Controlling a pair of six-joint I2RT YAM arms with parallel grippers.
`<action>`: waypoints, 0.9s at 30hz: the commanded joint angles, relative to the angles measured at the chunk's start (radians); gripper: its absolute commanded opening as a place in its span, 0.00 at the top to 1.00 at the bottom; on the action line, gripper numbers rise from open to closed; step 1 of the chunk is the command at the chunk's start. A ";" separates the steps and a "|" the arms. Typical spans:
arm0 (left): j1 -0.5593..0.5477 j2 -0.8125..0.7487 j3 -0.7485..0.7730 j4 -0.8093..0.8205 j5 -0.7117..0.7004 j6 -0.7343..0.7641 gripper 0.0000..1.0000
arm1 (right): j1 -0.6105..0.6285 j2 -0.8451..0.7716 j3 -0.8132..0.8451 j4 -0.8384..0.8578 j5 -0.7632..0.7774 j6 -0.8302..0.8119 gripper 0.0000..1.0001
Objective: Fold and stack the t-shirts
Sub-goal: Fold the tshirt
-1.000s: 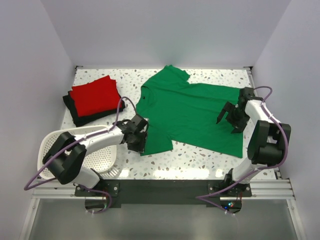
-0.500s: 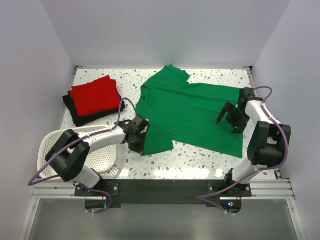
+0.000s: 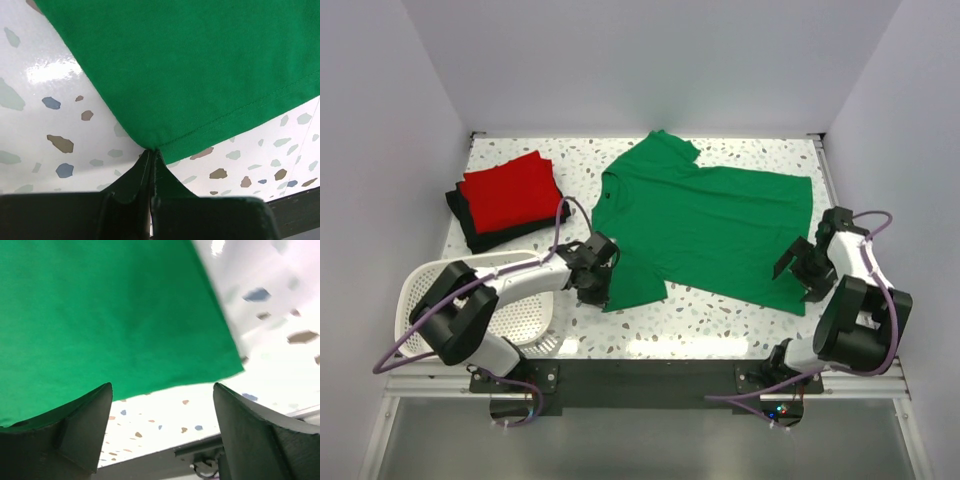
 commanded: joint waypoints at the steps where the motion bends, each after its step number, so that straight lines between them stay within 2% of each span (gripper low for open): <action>1: -0.003 -0.023 -0.030 -0.045 -0.058 -0.017 1.00 | -0.031 -0.026 -0.001 -0.052 0.038 0.002 0.17; 4: -0.003 -0.043 -0.030 -0.056 -0.055 -0.016 1.00 | -0.068 0.025 0.012 -0.094 0.061 0.022 0.22; 6: -0.003 -0.054 -0.036 -0.056 -0.042 -0.016 1.00 | -0.099 0.071 0.009 -0.106 0.062 0.022 0.31; 9: -0.003 -0.063 -0.036 -0.065 -0.036 -0.025 1.00 | -0.119 0.095 0.016 -0.123 0.076 0.043 0.35; 15: -0.002 -0.066 -0.035 -0.069 -0.031 -0.040 1.00 | -0.154 0.145 0.003 -0.121 0.107 0.081 0.48; 18: -0.003 -0.055 -0.029 -0.071 -0.005 -0.045 1.00 | -0.185 0.175 0.001 -0.103 0.086 0.095 0.52; 22: -0.003 -0.046 -0.016 -0.080 -0.005 -0.043 1.00 | -0.202 0.198 0.003 -0.072 0.102 0.100 0.62; 27: -0.003 -0.020 0.007 -0.095 -0.008 -0.028 1.00 | -0.217 0.233 -0.011 -0.034 0.105 0.103 0.67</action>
